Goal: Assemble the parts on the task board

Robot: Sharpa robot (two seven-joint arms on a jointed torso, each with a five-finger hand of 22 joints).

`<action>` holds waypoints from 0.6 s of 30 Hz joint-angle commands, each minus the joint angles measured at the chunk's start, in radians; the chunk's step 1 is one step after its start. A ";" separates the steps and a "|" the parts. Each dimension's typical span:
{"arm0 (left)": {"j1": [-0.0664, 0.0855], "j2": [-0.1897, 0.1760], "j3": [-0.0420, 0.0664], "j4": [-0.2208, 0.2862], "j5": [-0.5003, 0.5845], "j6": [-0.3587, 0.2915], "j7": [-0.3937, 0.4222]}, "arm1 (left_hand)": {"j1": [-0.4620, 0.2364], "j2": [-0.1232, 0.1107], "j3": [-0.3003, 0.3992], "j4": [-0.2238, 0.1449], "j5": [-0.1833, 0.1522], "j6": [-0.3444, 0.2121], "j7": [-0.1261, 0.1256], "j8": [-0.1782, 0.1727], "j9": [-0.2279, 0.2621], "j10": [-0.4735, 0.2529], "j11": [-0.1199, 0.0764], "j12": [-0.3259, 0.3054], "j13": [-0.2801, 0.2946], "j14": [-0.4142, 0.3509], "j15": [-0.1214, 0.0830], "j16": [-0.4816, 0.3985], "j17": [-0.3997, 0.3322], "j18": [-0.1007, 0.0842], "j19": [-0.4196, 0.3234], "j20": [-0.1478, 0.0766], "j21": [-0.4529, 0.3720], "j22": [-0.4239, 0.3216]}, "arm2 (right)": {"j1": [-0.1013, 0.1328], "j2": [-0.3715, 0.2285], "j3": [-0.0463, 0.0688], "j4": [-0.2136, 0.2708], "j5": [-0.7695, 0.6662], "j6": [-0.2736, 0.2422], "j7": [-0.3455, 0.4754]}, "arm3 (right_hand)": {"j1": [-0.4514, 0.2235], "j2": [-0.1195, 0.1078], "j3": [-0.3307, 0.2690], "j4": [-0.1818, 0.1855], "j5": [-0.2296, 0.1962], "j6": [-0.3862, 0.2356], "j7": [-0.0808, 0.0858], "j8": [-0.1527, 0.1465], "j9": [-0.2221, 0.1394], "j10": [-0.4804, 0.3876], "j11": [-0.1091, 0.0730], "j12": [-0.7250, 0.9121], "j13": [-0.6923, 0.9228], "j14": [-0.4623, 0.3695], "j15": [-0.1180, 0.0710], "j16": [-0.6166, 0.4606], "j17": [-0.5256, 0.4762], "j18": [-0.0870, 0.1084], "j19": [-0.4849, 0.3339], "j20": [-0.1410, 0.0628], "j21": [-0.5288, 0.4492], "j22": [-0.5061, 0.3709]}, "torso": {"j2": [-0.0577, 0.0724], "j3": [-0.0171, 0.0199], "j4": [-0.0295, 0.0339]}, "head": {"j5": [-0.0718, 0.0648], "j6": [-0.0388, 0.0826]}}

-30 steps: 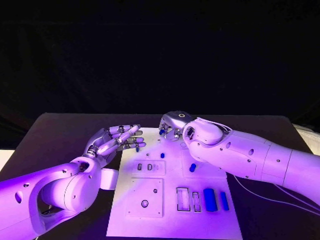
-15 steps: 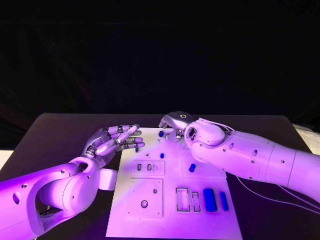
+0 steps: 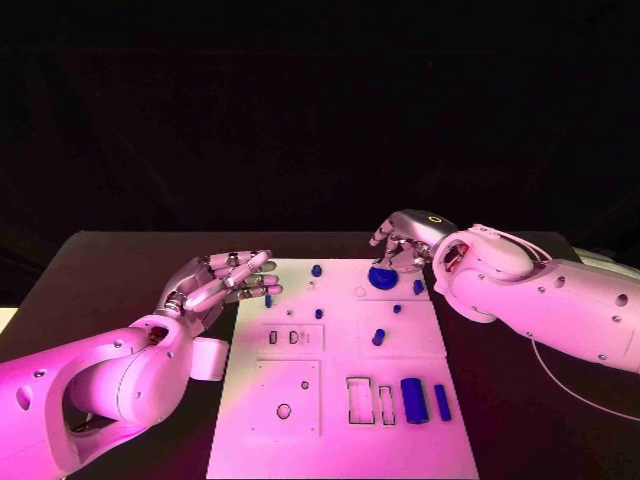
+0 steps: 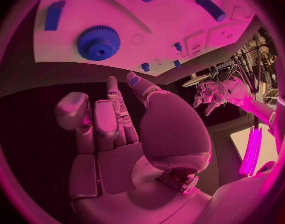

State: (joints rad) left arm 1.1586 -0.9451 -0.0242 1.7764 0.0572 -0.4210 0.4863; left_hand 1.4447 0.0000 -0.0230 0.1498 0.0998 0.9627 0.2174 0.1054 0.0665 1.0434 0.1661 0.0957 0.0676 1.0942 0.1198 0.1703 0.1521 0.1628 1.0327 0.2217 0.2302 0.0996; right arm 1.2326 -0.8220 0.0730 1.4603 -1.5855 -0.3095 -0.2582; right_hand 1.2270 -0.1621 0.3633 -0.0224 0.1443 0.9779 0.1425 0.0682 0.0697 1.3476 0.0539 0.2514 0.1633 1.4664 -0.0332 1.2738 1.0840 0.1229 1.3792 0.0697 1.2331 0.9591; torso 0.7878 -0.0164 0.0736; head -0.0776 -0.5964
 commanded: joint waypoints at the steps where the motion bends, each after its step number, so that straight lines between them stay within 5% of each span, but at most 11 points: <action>1: 0.003 -0.001 0.001 -0.004 0.001 0.022 0.007 | 0.002 0.011 0.001 -0.006 -0.006 -0.001 0.003 -0.004 -0.002 0.001 0.002 -0.005 -0.001 0.007 0.000 -0.006 0.001 0.019 0.007 0.002 -0.004 -0.001 | 0.002 -0.021 0.001 0.010 0.099 0.073 -0.046 | 0.003 -0.013 -0.049 0.021 0.006 -0.001 -0.012 -0.001 0.000 0.046 -0.015 0.056 0.056 0.054 -0.007 0.040 0.051 -0.024 0.020 -0.010 0.044 0.064 | -0.004 0.0006 -0.0088 | 0.000 0.001; 4: 0.004 0.000 0.001 -0.007 0.001 0.023 0.007 | 0.002 0.011 0.001 -0.006 -0.006 -0.001 0.003 -0.004 -0.002 0.001 0.002 -0.005 -0.001 0.007 0.000 -0.006 0.001 0.019 0.007 0.002 -0.004 -0.001 | 0.003 -0.029 0.001 0.005 0.101 0.098 -0.067 | 0.054 -0.002 -0.145 0.070 0.024 -0.005 -0.021 0.001 0.001 -0.009 -0.024 0.199 0.229 0.053 -0.004 0.088 0.107 -0.031 0.030 -0.022 0.088 0.124 | -0.004 0.0013 -0.0096 | -0.002 -0.001; 10: 0.005 0.005 0.001 -0.013 0.001 0.027 0.006 | 0.002 0.011 0.001 -0.008 -0.006 0.000 0.002 -0.005 -0.001 0.002 0.002 -0.006 -0.001 0.008 -0.001 -0.007 0.001 0.019 0.008 0.002 -0.005 -0.001 | 0.003 -0.018 0.001 -0.017 0.092 0.132 -0.090 | 0.117 0.008 -0.225 0.188 0.036 -0.015 -0.004 0.001 0.002 -0.023 -0.011 0.702 0.787 0.063 0.001 0.167 0.231 -0.041 0.031 0.000 0.130 0.184 | -0.003 0.0005 -0.0062 | -0.006 -0.001; 18: 0.005 0.009 0.001 -0.017 0.001 0.026 0.007 | 0.002 0.011 0.001 -0.008 -0.006 0.000 0.002 -0.005 -0.001 0.002 0.002 -0.006 -0.001 0.008 -0.001 -0.007 0.001 0.019 0.008 0.002 -0.005 -0.001 | 0.001 0.008 -0.004 -0.041 0.077 0.160 -0.096 | 0.138 0.009 -0.239 0.221 0.036 -0.011 -0.003 0.003 0.003 0.017 -0.005 0.866 0.963 0.071 0.004 0.200 0.290 -0.046 0.039 0.003 0.150 0.217 | -0.003 0.0001 -0.0076 | -0.004 -0.005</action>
State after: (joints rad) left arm 1.1617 -0.9383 -0.0242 1.7587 0.0572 -0.4155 0.4863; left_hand 1.4447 0.0000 -0.0230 0.1498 0.0998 0.9627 0.2174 0.1056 0.0665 1.0434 0.1661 0.0958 0.0677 1.0942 0.1197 0.1703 0.1519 0.1627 1.0326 0.2217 0.2303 0.0996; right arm 1.2345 -0.8170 0.0700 1.4235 -1.4999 -0.1945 -0.3347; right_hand 1.3560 -0.1530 0.1258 0.1935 0.1764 0.9669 0.1336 0.0682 0.0706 1.3573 0.0474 1.1149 1.1238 1.4666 -0.0362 1.4702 1.3081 0.0920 1.4155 0.0680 1.3797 1.1757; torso 0.7848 -0.0160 0.0662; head -0.0822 -0.5998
